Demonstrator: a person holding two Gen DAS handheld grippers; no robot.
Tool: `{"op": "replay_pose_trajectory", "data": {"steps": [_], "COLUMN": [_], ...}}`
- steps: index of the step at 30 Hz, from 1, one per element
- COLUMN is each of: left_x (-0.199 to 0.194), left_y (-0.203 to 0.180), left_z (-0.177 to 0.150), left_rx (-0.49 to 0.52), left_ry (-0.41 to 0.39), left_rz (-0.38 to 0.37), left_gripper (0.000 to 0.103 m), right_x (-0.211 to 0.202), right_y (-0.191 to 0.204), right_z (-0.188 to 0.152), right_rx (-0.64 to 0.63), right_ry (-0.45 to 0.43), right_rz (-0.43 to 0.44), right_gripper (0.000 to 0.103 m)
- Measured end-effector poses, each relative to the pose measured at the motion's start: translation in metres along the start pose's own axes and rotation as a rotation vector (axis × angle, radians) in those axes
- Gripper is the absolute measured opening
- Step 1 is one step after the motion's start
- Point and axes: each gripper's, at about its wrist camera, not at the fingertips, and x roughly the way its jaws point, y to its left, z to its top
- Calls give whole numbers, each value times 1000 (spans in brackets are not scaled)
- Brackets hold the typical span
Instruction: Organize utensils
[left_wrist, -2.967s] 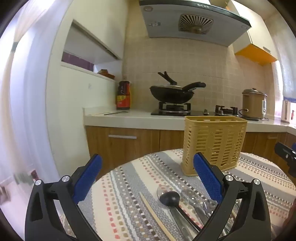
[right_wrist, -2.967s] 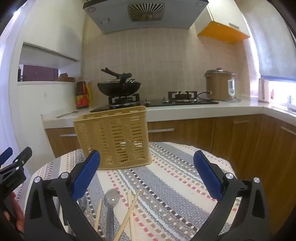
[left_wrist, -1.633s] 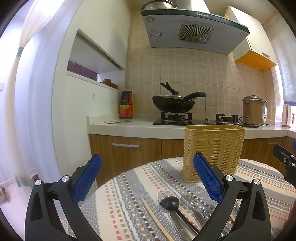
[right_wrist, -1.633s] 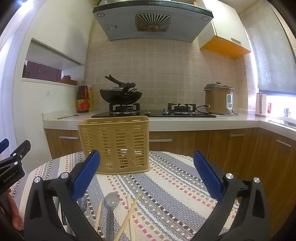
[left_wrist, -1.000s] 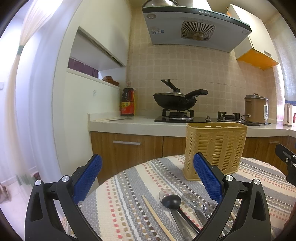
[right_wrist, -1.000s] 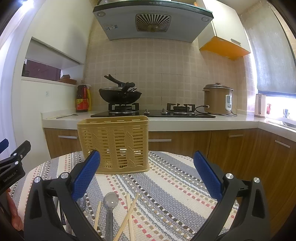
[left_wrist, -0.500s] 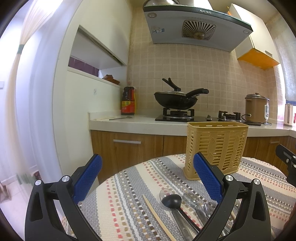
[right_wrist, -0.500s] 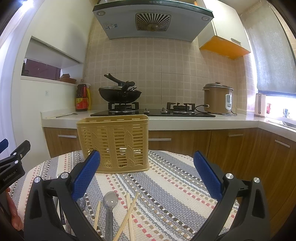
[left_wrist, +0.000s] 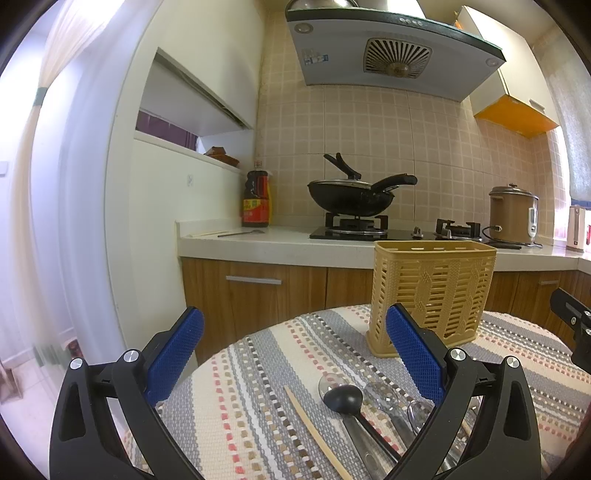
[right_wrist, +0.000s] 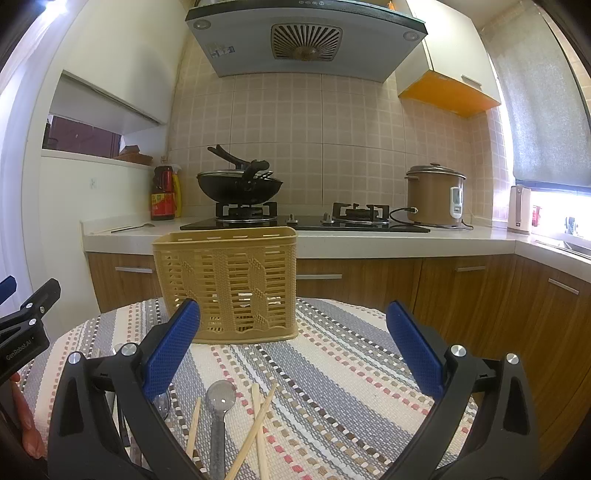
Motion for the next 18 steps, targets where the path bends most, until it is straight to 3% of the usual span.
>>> {"op": "replay_pose_trajectory", "data": {"steps": [18], "left_x": [1], "left_y": [-2], "left_z": [0], "left_rx": [2], "left_ry": [6], "left_rz": [4], "left_gripper": [96], "right_x": [2], "right_y": [-1], "right_z": [2], "right_rx": [5], "right_ry": [6], "right_rz": [-3], "right_gripper": [97]}}
